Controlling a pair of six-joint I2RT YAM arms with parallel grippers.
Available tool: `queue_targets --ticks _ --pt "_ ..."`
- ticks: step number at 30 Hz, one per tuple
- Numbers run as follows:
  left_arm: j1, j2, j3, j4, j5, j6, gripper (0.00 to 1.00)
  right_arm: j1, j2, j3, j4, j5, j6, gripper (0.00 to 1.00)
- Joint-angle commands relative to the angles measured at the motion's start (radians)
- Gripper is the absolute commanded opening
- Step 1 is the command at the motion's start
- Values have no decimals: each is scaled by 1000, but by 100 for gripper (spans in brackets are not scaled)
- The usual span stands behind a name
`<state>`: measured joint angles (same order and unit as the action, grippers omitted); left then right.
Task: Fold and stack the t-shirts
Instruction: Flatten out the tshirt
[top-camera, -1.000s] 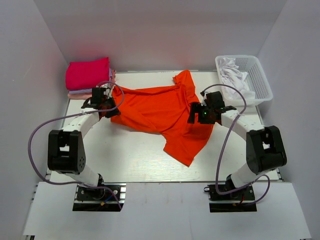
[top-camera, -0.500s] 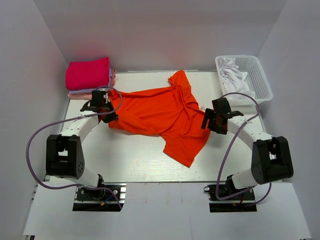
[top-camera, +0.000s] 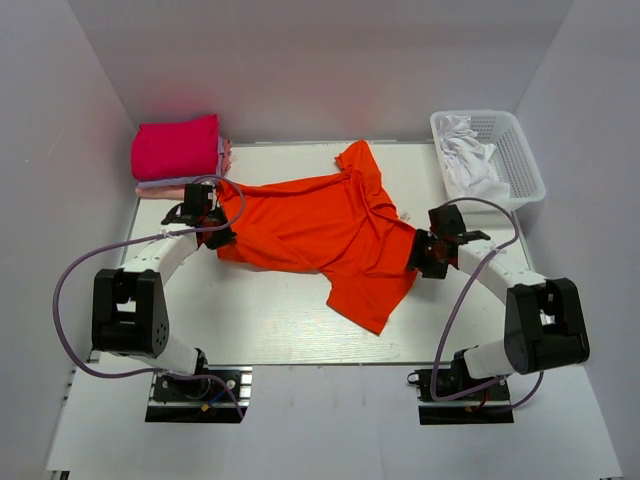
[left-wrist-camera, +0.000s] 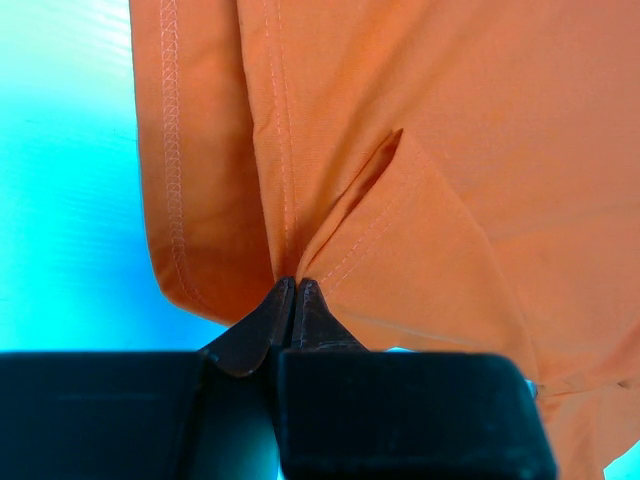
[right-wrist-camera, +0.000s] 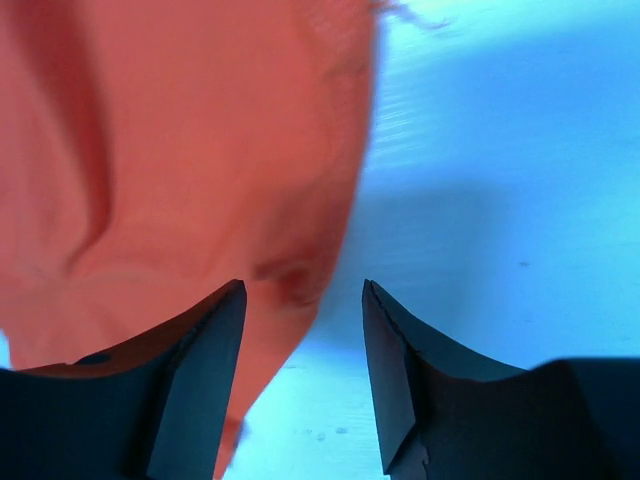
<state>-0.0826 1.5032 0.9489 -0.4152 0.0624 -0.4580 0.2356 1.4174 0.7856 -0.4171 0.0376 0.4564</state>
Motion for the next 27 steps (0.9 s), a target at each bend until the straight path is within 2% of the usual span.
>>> queue_targets --ticks 1,2,8,14,21,27 --pt "-5 -49 -2 18 -7 -5 0 8 -58 -28 -11 -175 -68 56" --pt "-5 -49 -2 18 -7 -5 0 20 -93 -31 -26 -233 -70 58" --pt "-5 -58 -22 38 2 -15 0 102 -239 -121 -130 -355 -18 66" --pt "-5 -67 -55 70 30 -15 0 214 -268 -226 -50 -455 73 69" --pt "-5 -77 -84 93 51 -24 0 330 -241 -262 -23 -409 152 70" --pt "-5 -77 -84 93 51 -24 0 389 -163 -252 27 -337 209 80"
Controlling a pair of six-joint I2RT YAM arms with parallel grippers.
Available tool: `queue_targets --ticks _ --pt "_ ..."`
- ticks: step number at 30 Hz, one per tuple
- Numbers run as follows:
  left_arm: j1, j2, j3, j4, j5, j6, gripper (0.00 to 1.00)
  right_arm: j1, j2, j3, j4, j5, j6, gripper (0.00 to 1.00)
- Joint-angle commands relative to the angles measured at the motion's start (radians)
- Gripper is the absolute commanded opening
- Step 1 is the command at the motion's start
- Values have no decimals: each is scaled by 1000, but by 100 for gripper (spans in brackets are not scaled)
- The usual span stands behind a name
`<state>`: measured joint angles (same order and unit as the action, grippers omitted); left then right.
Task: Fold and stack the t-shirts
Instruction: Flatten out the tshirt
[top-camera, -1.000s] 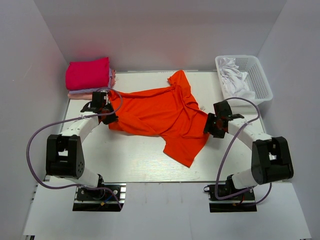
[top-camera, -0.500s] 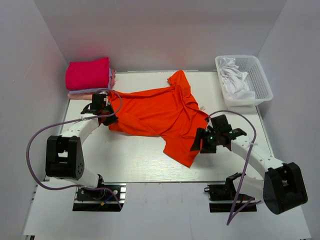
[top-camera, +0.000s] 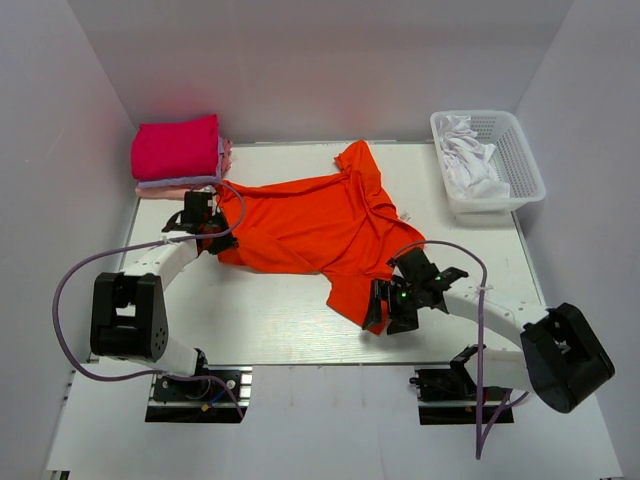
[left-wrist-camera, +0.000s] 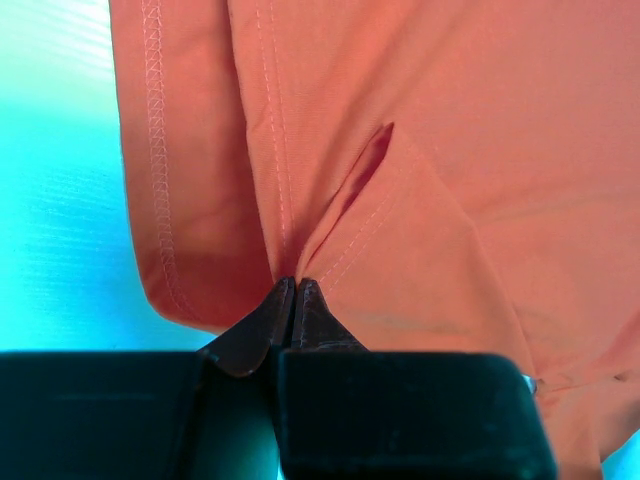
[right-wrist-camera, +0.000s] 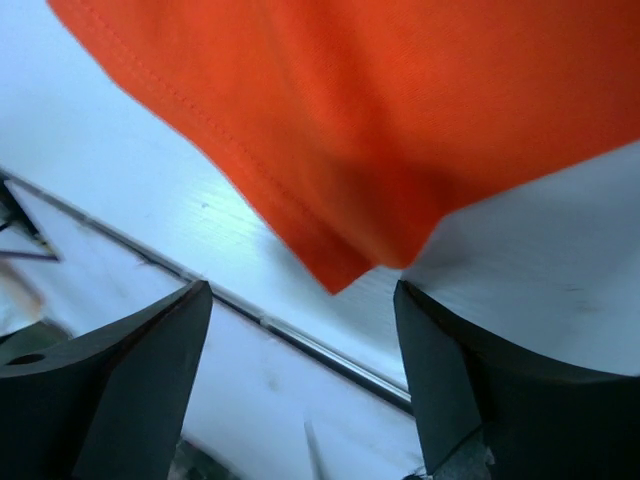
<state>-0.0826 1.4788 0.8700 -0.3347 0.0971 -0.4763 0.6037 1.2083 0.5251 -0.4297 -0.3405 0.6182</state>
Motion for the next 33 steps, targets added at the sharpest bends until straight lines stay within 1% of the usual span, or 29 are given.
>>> queue_targets --ticks 1,3,5,6,8,9,11,12,14,15,20,21,22,24,25,26,27,28,33 --pt "-5 -61 -5 13 16 -5 0 36 62 12 42 61 51 82" --pt "-5 -71 -5 2 6 -5 0 42 102 35 42 89 72 90" --pt "-5 -71 -5 2 -5 4 0 57 120 49 45 106 80 90" --pt "-5 -81 -5 2 -5 4 0 62 122 50 54 109 83 88" --pt "-5 -81 -5 -7 -14 4 0 73 116 50 68 121 95 77" --pt "-5 -90 -5 -7 -25 4 0 73 116 50 63 123 106 74" --pt "-5 -91 -5 -18 -25 4 0 79 119 53 23 182 124 58" --pt "-5 -100 -5 -18 -34 4 0 79 122 56 10 199 159 40" --pt "-5 -109 -5 -18 -34 4 0 82 129 56 -13 241 182 17" --pt "-5 -120 -5 -18 -34 4 0 79 138 53 -12 239 183 0" --pt "-5 -150 -5 -27 -10 -5 0 91 113 68 20 281 175 0" --pt "-5 -150 4 -39 -10 -15 0 93 67 73 63 291 158 0" --pt "-5 -163 4 -40 -10 -15 0 93 47 73 63 291 147 0" --pt "-5 -163 4 -49 -10 -36 0 94 -10 75 123 307 129 0" --pt "-5 -163 4 -49 -1 -36 0 91 -63 79 134 313 112 0" --pt "-5 -172 4 -49 0 -36 0 91 -81 98 134 366 101 0" --pt "-5 -172 4 -49 10 -45 0 96 -98 114 137 377 83 0" --pt "-5 -172 4 -49 21 -45 0 93 -151 119 140 388 59 0" --pt "-5 -192 24 -58 21 -45 0 94 -246 138 170 462 -9 0"
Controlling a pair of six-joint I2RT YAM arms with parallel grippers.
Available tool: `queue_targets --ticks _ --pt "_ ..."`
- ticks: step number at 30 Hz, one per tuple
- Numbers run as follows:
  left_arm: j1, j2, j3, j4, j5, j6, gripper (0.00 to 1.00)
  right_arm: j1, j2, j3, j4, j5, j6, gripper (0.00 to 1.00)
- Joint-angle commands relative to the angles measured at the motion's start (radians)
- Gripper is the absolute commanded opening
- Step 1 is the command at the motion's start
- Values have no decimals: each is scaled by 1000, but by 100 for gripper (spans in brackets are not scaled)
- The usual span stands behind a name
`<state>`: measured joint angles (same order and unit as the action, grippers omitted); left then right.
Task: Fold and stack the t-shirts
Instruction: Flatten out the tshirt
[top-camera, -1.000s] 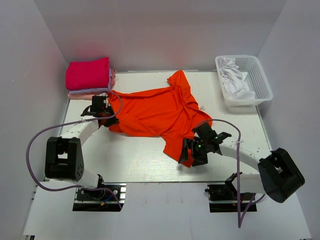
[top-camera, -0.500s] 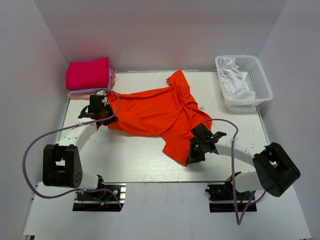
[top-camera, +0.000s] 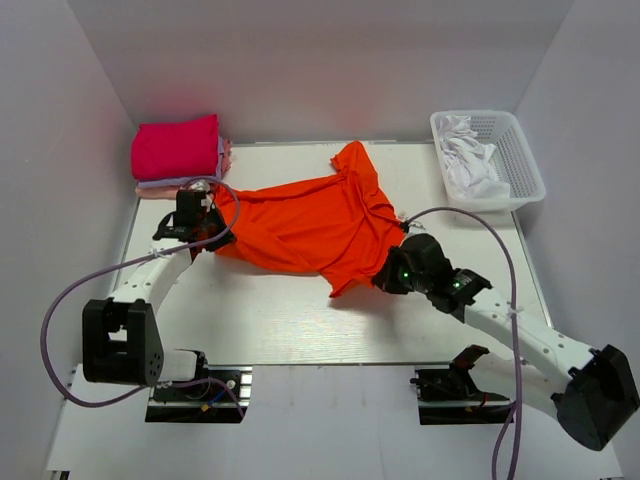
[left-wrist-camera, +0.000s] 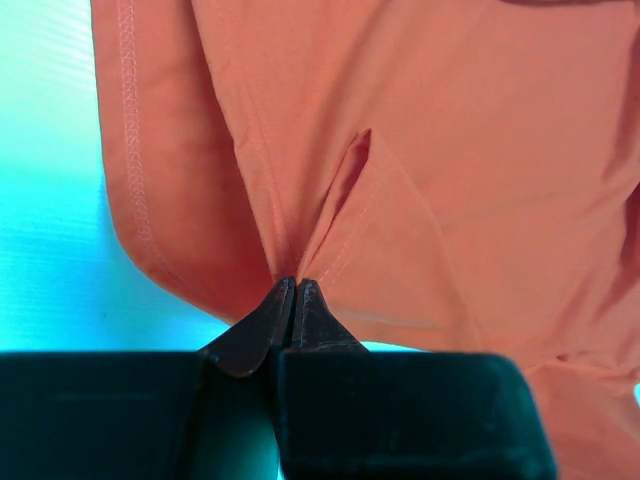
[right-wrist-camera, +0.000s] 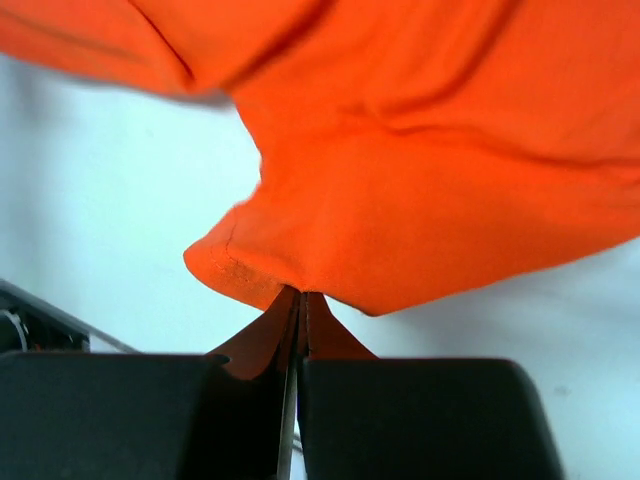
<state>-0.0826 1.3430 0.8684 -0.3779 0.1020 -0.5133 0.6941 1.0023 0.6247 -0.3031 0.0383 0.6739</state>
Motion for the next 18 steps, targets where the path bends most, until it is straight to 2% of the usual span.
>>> queue_targets --ticks 1,3,4,6,10,11,13,16,17,18 --pt "-5 -70 26 -15 30 -8 0 4 -60 43 56 100 -66 0" --pt "-5 -79 64 -6 59 -8 0 2 -106 43 134 153 -141 0" --pt "-5 -105 78 -6 59 -8 0 4 -134 41 236 167 -166 0" --pt "-5 -117 144 -15 59 -8 0 1 -154 82 289 260 -252 0" --pt "-5 -140 296 -65 33 -17 0 -4 -172 214 470 451 -387 0" --pt "-5 -156 355 -78 21 -17 0 -2 -179 231 496 542 -474 0" --pt "-5 -171 417 -93 -11 -8 0 -1 -169 335 533 601 -519 0" --pt "4 -182 593 -173 -77 1 0 -2 -148 453 589 656 -626 0" --pt "4 -182 628 -197 -93 1 0 -4 -142 493 614 688 -728 0" --pt "15 -171 659 -232 -111 1 0 -1 -113 544 660 718 -758 0"
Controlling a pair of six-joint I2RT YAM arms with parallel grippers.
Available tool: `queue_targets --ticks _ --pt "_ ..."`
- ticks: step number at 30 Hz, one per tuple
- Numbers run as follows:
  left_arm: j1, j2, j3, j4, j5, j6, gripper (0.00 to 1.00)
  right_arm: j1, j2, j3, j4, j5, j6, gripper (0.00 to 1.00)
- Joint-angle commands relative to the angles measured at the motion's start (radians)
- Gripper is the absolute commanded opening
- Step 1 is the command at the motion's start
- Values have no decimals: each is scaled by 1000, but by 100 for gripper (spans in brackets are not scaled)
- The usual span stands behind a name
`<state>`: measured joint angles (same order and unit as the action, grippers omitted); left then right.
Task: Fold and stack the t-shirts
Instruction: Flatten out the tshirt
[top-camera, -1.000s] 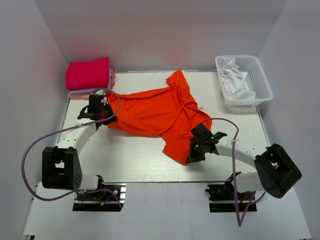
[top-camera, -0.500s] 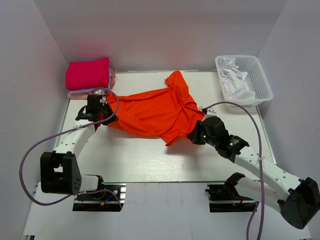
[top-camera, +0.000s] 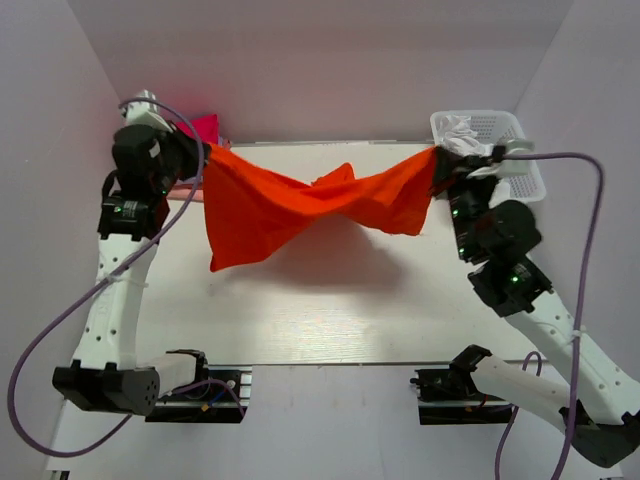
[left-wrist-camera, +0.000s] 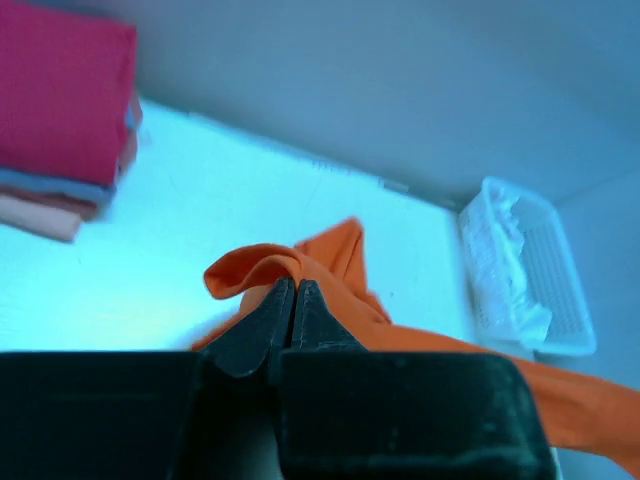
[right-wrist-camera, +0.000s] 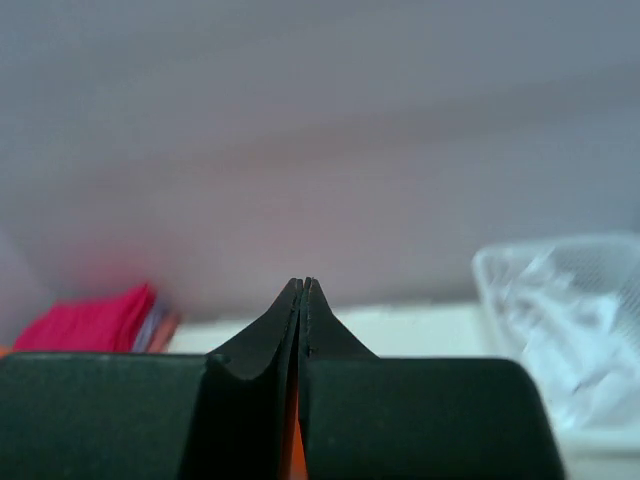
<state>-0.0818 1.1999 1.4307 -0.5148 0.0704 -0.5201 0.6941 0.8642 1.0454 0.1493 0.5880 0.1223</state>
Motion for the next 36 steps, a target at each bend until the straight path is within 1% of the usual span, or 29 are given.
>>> queue_targets --ticks 1,2,3,4,6,7,10,11,13,14,16,17,18,19,20,21,22,23,25,28,29,32,34,36 --pt "14 -28 158 -111 -93 17 0 -2 39 149 220 196 -261 0" --pt "14 -17 189 -128 -93 17 0 -2 51 213 226 206 -321 0" --pt "14 -17 221 -160 -93 29 0 -1 86 249 222 217 -341 0" --pt "14 -17 275 -174 -93 29 0 -2 96 348 213 219 -378 0" --pt "14 -28 310 -192 -93 57 0 -2 122 404 223 228 -427 0" --pt "14 -28 336 -192 -93 57 0 -2 128 474 226 240 -464 0" --pt "14 -75 358 -218 -107 81 0 -2 144 550 282 274 -570 0" --pt "14 -88 358 -232 -121 81 0 -2 142 579 279 274 -613 0" --pt "14 -120 358 -241 -121 91 0 -2 139 639 234 271 -628 0" --pt "14 -129 369 -252 -121 91 0 -2 144 697 214 257 -625 0" --pt "14 -151 369 -261 -97 91 0 -2 139 734 148 210 -602 0" --pt "14 -173 369 -261 -86 91 0 -2 137 789 65 197 -596 0" --pt "14 -186 369 -261 -86 91 0 -2 127 803 38 181 -560 0" --pt "14 -213 378 -272 -57 91 0 -1 121 839 -17 130 -547 0" --pt "5 -227 378 -272 -46 91 0 -4 113 849 -71 104 -537 0" --pt "5 -241 378 -263 -34 82 0 -4 90 852 -88 86 -492 0" --pt "5 -253 387 -263 -6 81 0 -4 82 863 -123 37 -483 0" --pt "5 -264 410 -263 3 81 0 -4 62 870 -140 15 -458 0" --pt "5 -278 457 -275 34 81 0 -4 24 875 -209 -80 -414 0" --pt "14 -301 497 -286 81 81 0 -5 -28 875 -273 -171 -379 0" --pt "14 -301 532 -295 100 81 0 -8 -40 874 -284 -238 -342 0" --pt "14 -301 612 -321 183 81 0 -15 -86 866 -320 -322 -306 0" --pt "14 -310 658 -333 219 91 0 -19 -111 863 -335 -355 -303 0" --pt "14 -331 678 -346 220 91 0 -25 -140 867 -346 -381 -283 0"
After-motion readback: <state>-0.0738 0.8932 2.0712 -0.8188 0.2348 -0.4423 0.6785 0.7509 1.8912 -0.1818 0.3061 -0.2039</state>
